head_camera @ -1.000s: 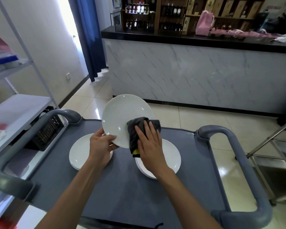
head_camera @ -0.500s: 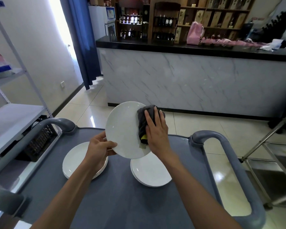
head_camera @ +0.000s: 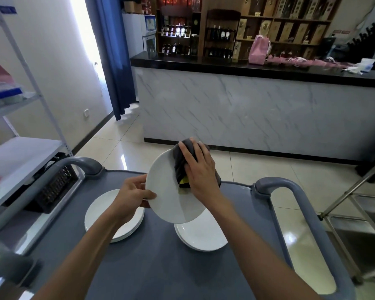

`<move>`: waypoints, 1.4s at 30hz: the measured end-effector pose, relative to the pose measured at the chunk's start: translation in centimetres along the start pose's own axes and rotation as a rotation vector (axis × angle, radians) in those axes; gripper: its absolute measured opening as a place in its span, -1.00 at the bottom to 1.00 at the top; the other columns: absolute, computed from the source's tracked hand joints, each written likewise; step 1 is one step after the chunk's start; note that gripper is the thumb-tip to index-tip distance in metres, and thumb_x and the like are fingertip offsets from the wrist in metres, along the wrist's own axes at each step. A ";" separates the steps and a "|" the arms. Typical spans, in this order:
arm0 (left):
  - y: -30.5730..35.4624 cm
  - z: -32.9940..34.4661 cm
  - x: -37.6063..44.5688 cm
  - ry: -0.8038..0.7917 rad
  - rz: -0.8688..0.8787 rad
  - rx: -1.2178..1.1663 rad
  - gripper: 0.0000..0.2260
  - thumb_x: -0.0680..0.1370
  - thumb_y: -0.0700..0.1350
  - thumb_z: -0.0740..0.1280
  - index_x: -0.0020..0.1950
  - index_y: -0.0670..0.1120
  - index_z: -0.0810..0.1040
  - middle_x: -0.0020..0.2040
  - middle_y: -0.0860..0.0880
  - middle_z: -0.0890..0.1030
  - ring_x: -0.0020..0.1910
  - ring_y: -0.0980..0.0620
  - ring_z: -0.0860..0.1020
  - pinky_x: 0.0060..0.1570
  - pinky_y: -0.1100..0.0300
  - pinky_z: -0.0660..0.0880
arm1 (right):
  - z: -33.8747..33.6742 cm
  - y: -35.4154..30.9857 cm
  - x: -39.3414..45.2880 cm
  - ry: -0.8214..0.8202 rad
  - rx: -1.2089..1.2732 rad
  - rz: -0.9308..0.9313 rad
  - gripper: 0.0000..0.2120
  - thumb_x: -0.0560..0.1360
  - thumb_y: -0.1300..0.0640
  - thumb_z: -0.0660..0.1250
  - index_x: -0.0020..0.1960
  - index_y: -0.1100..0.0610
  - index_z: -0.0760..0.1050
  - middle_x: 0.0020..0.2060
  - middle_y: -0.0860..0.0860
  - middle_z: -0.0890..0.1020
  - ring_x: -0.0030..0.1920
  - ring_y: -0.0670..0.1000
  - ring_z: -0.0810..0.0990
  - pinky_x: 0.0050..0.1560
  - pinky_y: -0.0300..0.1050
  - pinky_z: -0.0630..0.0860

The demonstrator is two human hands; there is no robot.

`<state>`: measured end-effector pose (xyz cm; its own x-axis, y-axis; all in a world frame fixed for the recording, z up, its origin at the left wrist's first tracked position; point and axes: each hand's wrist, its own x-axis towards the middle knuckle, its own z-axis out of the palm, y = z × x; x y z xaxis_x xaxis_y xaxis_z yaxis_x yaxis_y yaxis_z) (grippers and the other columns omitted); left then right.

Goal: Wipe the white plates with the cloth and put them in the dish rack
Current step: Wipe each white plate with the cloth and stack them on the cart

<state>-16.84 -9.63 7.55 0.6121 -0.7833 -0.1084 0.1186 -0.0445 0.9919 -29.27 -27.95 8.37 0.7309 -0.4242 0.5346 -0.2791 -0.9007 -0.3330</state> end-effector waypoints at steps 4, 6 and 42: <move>0.2 -0.8 0.4 -0.016 0.011 0.041 -0.54 0.42 -0.53 0.32 -0.01 0.00 0.74 -0.06 -0.16 0.72 -0.16 -0.14 0.68 -0.32 0.04 0.60 | 0.5 -1.2 0.2 -0.001 -0.020 -0.068 -0.51 0.66 0.09 0.02 0.59 -0.02 0.23 0.59 0.11 0.21 0.58 0.23 0.13 0.51 0.30 0.18; 0.2 -1.3 0.6 -0.035 0.021 0.051 -0.52 0.42 -0.53 0.31 -0.01 0.02 0.75 -0.07 -0.15 0.72 -0.16 -0.12 0.69 -0.32 0.06 0.60 | 0.8 -1.5 0.3 -0.004 -0.030 -0.102 -0.50 0.65 0.03 -0.05 0.58 -0.03 0.25 0.58 0.08 0.22 0.58 0.22 0.14 0.52 0.28 0.17; 1.0 -8.2 5.3 -0.024 0.104 0.057 -0.79 0.60 -0.02 0.31 0.13 0.11 0.72 0.10 0.04 0.71 0.16 -0.01 0.62 0.13 -0.05 0.54 | 1.8 -5.9 1.8 0.356 0.017 0.002 -0.56 0.43 0.28 0.09 0.21 0.16 0.57 0.03 0.18 0.58 -0.02 0.23 0.53 -0.10 0.10 0.59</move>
<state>-7.06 -8.78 7.40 0.6001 -0.7999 -0.0038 0.0102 0.0029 0.9999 -25.24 -23.25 9.88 0.4665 -0.4345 0.7705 -0.2674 -0.8995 -0.3454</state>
